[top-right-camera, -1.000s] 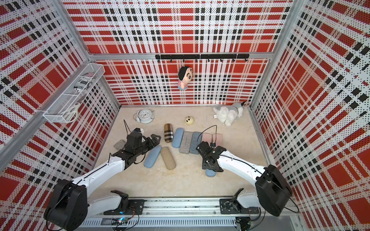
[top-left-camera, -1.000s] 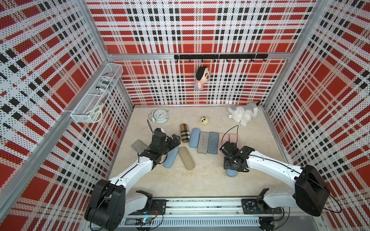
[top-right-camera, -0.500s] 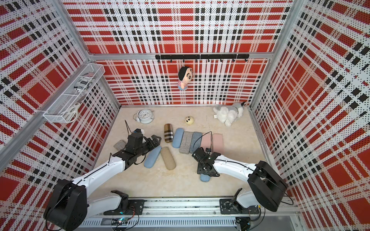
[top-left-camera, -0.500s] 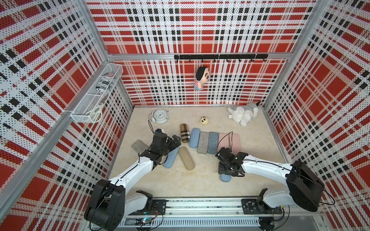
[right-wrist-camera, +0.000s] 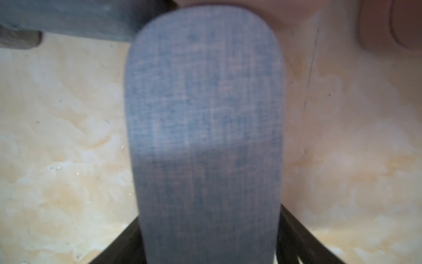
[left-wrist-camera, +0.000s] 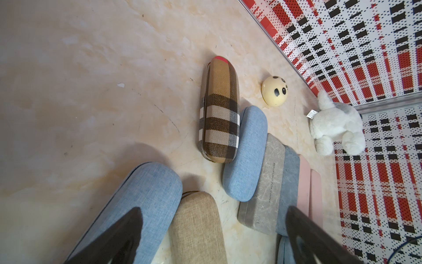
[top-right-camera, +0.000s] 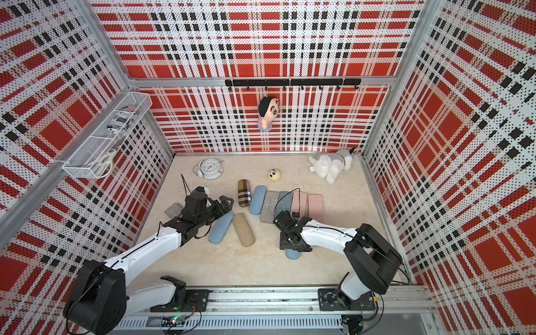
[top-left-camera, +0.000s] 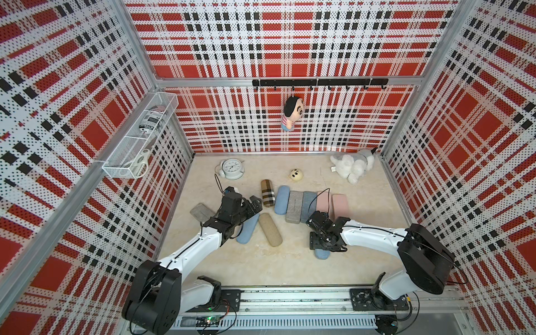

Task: Close the glasses case
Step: Place the glasses case at the center of the board, then pick up the glasses case at the center of the board.

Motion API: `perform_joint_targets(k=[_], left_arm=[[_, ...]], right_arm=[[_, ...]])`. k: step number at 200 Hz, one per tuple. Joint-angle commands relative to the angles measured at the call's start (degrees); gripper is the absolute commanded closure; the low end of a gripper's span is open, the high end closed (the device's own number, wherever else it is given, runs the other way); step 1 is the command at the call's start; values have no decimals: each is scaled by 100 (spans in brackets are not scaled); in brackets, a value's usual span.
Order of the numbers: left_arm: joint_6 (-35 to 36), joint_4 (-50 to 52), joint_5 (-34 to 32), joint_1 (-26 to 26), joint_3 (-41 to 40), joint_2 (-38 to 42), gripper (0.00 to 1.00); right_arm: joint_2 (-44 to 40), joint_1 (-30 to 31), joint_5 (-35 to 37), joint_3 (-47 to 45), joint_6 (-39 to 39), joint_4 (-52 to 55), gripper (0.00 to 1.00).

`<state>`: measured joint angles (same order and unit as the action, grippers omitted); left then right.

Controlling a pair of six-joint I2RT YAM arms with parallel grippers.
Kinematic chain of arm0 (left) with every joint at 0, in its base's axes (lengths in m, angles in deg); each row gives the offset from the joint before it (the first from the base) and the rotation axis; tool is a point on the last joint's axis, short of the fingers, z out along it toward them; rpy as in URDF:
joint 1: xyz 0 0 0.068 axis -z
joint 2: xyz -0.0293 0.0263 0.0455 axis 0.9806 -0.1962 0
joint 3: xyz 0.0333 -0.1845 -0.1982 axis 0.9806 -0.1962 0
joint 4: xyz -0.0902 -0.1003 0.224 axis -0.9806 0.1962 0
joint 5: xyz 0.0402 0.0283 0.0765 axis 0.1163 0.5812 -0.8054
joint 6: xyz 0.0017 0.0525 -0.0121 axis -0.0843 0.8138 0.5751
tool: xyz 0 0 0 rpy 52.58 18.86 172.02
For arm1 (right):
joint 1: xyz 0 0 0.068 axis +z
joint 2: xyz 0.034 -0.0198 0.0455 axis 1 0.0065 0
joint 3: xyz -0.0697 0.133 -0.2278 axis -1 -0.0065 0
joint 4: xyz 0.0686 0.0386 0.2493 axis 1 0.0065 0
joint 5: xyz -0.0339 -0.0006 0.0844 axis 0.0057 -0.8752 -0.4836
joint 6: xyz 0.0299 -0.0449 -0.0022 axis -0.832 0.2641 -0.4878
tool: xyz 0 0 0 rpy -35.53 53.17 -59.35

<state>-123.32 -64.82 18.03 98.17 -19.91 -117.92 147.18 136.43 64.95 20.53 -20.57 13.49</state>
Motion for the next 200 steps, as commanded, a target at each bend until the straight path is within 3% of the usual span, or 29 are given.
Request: perform_joint_targets(k=[1,33,71,101,131,200], left_arm=[[69,38,-56,20,146,-26,2],[78,4,-48,3,152,-37,2],[42,-6,-40,-129,86,135,2],[55,288,-130,-488,23,482,2],[197,815,-203,-1183,-14,775,2],[475,1351,112,-2215,-390,1562,2]], right_arm=[[-235,-22,197,239,59,713,18],[-728,155,425,792,124,1447,17],[-595,271,347,1321,746,1264,17],[154,518,106,1842,1421,540,13],[1304,828,-1,2897,1963,397,6],[2610,1071,-540,4012,2126,225,3]])
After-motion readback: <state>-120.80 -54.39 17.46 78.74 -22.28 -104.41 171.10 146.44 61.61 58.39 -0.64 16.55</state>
